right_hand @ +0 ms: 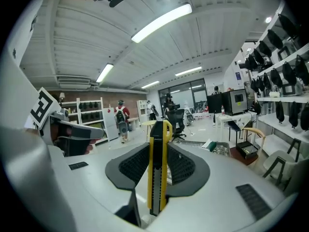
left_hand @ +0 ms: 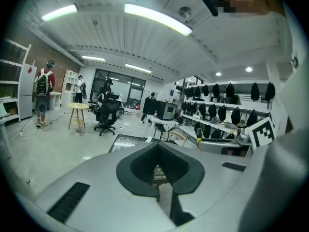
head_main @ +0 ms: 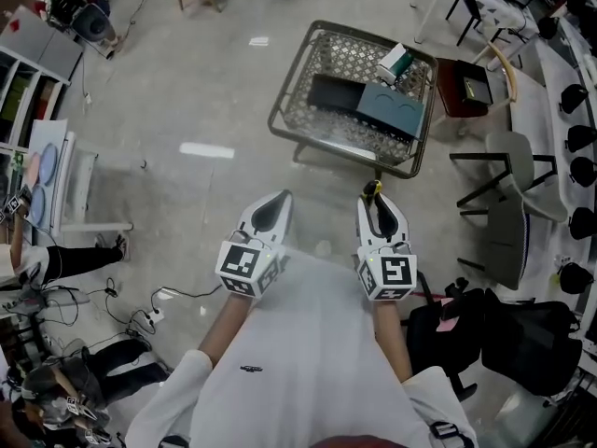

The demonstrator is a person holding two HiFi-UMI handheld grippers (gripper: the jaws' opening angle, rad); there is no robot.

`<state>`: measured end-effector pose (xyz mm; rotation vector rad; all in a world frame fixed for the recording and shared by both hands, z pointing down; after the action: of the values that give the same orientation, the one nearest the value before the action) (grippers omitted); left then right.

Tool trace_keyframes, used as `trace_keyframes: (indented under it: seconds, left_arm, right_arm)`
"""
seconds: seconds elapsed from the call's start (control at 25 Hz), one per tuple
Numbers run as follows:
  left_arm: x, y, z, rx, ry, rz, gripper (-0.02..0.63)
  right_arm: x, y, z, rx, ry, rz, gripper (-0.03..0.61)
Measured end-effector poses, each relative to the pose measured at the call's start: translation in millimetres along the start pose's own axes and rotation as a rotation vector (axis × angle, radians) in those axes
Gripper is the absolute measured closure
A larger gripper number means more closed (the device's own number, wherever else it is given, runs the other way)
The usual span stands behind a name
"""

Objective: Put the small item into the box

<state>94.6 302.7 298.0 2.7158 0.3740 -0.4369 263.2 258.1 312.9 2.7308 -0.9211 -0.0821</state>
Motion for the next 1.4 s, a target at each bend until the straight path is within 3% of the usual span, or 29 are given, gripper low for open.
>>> trace_keyframes:
  seconds: [0.32, 1.0, 1.4]
  left_arm:
    - [-37, 63, 21, -0.009, -0.007, -0.036, 0.612]
    - [-193, 216, 157, -0.035, 0.023, -0.254, 0.612]
    - [-235, 278, 176, -0.098, 0.051, -0.402, 0.612]
  right_arm:
    - [27, 59, 11, 0.019, 0.021, -0.054, 0.474]
    - [40, 268, 85, 0.015, 0.012, -0.294, 0.474]
    - [44, 326, 92, 0.007, 0.049, -0.440, 0.474]
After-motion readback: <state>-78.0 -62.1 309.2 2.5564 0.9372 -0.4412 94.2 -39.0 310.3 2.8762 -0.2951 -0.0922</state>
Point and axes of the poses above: the fingertips, and each gripper's own axes: y forward along the fingers, x to its right, z out of its top, the point moved 2 cm from there along -y, backward along the fingers, and after that the axes turned 6 degrees about -y, right-handed, at the moved point
